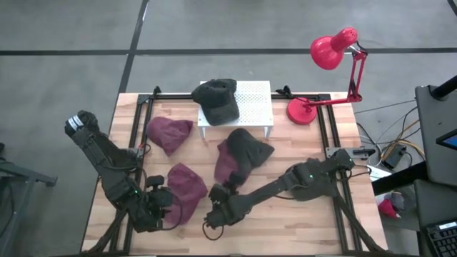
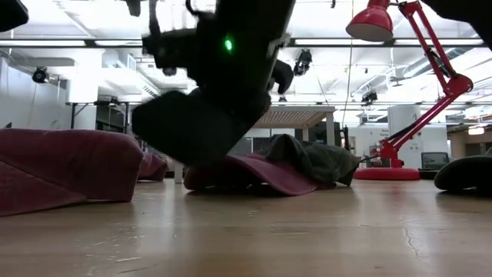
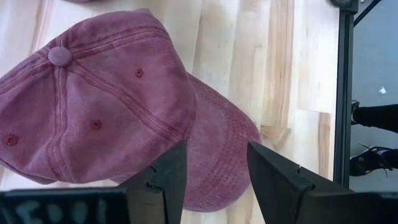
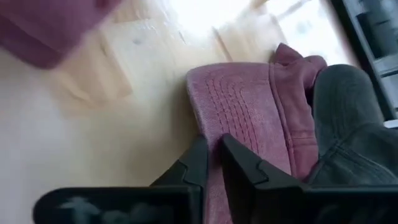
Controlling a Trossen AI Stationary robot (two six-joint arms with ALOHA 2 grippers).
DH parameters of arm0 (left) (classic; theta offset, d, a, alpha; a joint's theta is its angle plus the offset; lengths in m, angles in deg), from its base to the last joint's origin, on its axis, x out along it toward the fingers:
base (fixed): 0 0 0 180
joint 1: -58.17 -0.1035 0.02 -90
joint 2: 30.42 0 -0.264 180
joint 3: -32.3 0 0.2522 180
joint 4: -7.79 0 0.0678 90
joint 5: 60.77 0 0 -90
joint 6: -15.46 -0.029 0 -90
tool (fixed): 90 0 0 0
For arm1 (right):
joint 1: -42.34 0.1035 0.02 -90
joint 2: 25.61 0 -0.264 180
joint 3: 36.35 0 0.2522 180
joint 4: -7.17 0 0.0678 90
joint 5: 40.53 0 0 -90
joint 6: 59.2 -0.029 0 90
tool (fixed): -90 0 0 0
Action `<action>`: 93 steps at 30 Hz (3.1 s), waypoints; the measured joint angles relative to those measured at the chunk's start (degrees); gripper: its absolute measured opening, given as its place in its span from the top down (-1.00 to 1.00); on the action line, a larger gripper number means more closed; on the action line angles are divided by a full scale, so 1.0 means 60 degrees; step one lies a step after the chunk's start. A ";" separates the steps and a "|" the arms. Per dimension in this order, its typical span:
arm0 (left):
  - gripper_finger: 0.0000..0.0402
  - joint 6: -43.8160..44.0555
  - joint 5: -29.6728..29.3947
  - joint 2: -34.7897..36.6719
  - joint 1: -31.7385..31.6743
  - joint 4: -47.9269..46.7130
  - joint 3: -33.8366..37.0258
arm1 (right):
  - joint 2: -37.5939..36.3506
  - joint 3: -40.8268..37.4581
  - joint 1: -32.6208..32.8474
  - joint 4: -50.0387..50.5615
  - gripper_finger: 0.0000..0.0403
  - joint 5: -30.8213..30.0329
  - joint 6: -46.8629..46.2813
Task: Pick & Place hat
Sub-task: Put the middle red cap on the shelf
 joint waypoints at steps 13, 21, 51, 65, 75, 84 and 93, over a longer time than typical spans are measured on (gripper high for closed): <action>0.19 0.0087 -0.0007 -0.0004 0.0127 0.0026 0.0004 | -0.2163 0.0031 0.1744 -0.0979 0.97 -0.0321 0.0228; 0.19 0.0079 -0.0097 -0.0004 0.0127 0.0191 0.0004 | -0.2780 0.0037 0.2165 -0.1021 0.95 -0.0218 0.0825; 0.19 0.0083 -0.0165 -0.0007 0.0167 0.0353 0.0004 | -0.2267 -0.0949 0.1455 -0.1616 -0.04 0.0506 0.2206; 0.19 0.0065 -0.0215 -0.0007 0.0167 0.0422 0.0004 | -0.2267 -0.2540 0.0860 -0.1795 -0.04 0.0504 0.1701; 0.19 0.0015 -0.0219 -0.0007 0.0167 0.0426 0.0004 | -0.2267 -0.3240 0.0804 -0.2002 -0.04 0.0571 0.1830; 0.19 -0.0085 -0.0221 -0.0007 0.0168 0.0426 0.0004 | -0.2271 -0.3907 0.0665 -0.3200 -0.04 0.0564 0.2769; 0.19 -0.0092 -0.0515 -0.0007 0.0171 0.0526 0.0004 | -0.2271 -0.4317 0.0587 -0.3402 -0.04 -0.0579 0.2758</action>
